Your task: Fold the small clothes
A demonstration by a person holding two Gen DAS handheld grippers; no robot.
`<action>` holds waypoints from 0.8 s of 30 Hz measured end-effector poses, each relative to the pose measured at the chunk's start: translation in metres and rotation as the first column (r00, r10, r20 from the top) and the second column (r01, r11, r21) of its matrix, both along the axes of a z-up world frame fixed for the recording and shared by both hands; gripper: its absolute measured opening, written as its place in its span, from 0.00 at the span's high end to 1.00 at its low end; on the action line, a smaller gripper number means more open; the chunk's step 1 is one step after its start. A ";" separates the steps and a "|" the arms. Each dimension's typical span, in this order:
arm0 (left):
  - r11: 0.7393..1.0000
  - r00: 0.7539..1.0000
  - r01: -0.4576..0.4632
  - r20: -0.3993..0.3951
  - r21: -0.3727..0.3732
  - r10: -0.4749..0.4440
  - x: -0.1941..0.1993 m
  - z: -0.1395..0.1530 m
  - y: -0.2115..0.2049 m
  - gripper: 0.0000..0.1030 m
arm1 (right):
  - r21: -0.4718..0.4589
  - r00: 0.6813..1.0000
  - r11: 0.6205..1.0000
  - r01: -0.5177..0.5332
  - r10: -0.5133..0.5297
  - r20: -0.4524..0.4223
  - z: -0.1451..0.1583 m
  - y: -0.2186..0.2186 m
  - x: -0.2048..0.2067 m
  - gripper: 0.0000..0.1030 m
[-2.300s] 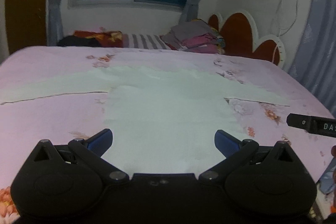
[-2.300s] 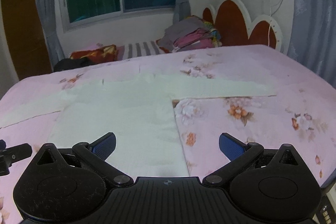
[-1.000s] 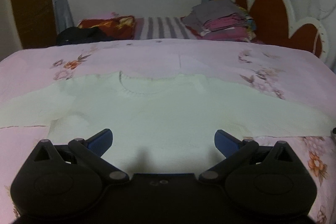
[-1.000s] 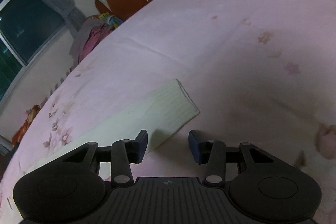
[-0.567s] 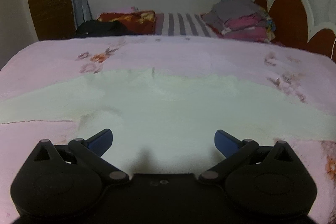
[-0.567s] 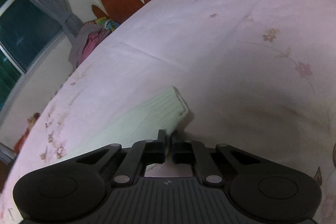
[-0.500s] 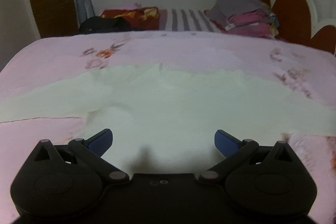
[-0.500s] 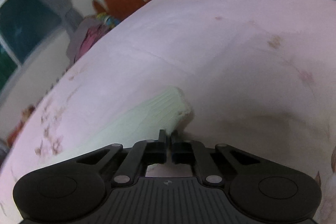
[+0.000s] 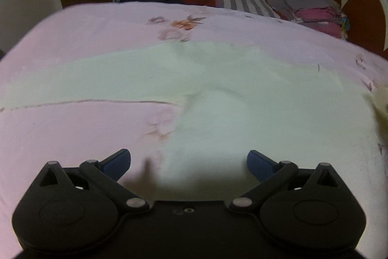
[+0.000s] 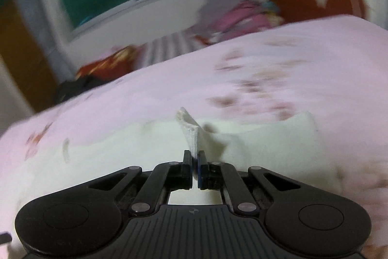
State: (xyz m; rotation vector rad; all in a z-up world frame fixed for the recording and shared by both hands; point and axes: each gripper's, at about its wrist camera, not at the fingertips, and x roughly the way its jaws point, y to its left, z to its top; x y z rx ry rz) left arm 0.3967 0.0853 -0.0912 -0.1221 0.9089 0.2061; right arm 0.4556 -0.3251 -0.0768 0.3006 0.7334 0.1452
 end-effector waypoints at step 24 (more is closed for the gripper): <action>0.952 0.986 0.145 0.116 -0.270 -0.117 0.011 0.009 0.039 0.32 | -0.152 0.967 0.957 -0.248 0.255 0.027 -0.031 0.173 -0.033 0.54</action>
